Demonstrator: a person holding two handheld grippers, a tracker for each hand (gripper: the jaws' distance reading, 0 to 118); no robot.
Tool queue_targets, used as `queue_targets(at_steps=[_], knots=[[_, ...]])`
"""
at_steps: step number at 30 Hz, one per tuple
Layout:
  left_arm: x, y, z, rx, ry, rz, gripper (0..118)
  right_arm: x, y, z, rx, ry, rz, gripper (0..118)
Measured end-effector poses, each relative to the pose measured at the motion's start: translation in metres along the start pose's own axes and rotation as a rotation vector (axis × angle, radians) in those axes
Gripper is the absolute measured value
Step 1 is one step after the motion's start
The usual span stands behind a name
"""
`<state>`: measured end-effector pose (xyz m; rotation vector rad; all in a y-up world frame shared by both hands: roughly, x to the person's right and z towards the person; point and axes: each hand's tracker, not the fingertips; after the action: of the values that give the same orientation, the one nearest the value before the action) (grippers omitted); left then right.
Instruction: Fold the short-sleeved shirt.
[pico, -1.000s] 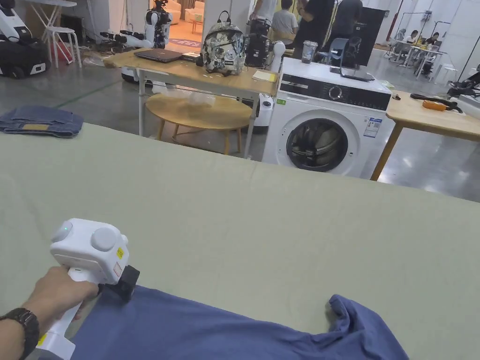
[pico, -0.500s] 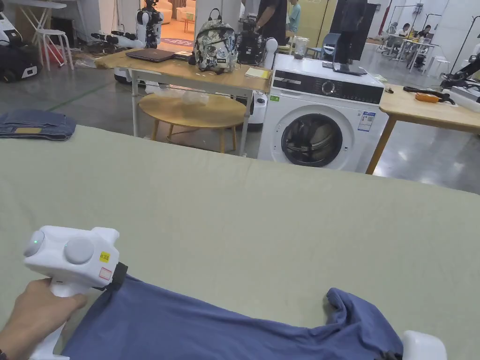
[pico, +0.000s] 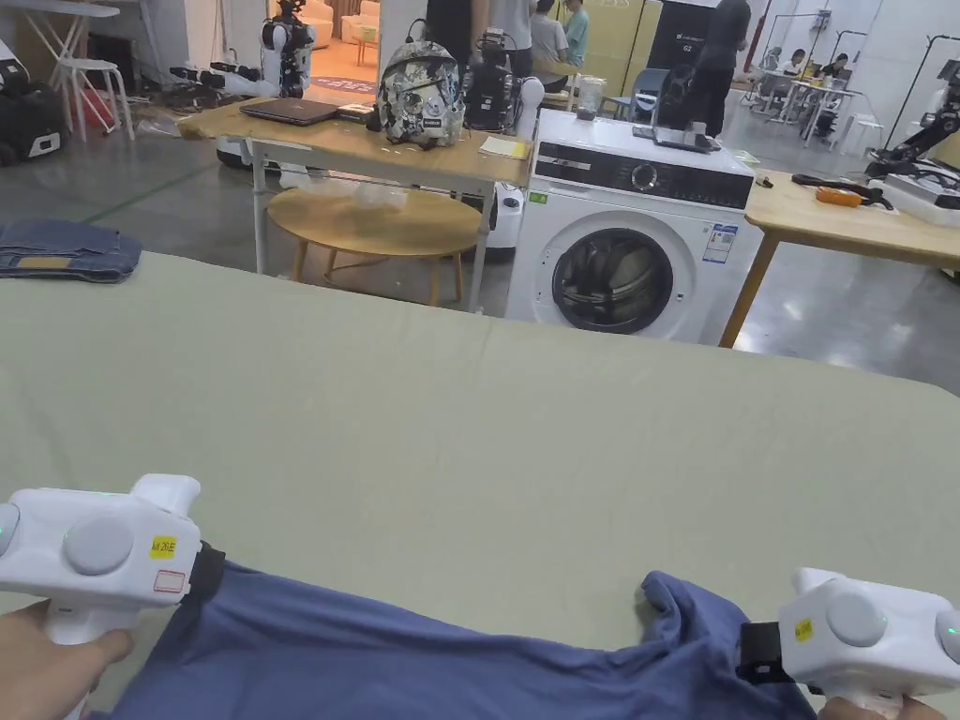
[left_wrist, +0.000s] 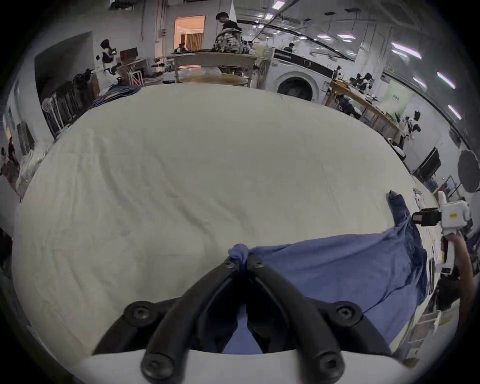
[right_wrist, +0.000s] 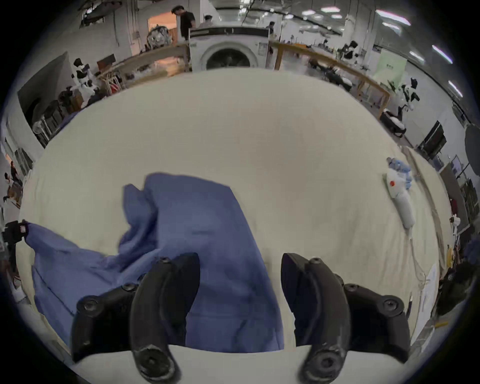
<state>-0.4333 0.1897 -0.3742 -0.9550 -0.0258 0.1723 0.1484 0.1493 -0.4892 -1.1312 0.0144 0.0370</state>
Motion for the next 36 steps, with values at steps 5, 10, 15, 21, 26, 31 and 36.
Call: queue_targets(at_steps=[5, 10, 15, 21, 26, 31, 36], knots=[[-0.002, -0.001, 0.002, 0.003, -0.004, 0.011, 0, 0.009, -0.003, -0.022, -0.036, 0.021, -0.031, 66], [-0.002, -0.003, 0.004, 0.003, -0.001, 0.007, 0, 0.005, 0.001, -0.008, 0.021, -0.026, 0.003, 0], [-0.003, -0.006, 0.011, 0.017, -0.004, 0.009, 0, 0.005, -0.004, 0.016, 0.079, 0.038, -0.052, 0], [-0.005, -0.011, 0.032, 0.049, -0.015, 0.018, 0, -0.006, -0.025, 0.073, 0.218, 0.04, -0.005, 0], [-0.007, -0.025, 0.059, 0.094, -0.025, 0.028, 0, -0.012, -0.057, 0.127, 0.303, 0.025, 0.015, 0], [-0.012, -0.048, 0.086, 0.127, -0.037, 0.045, 0, 0.004, -0.089, 0.146, 0.357, -0.01, 0.028, 0], [-0.013, -0.076, 0.108, 0.145, -0.05, 0.05, 0, 0.006, -0.123, 0.167, 0.374, -0.037, 0.065, 0]])
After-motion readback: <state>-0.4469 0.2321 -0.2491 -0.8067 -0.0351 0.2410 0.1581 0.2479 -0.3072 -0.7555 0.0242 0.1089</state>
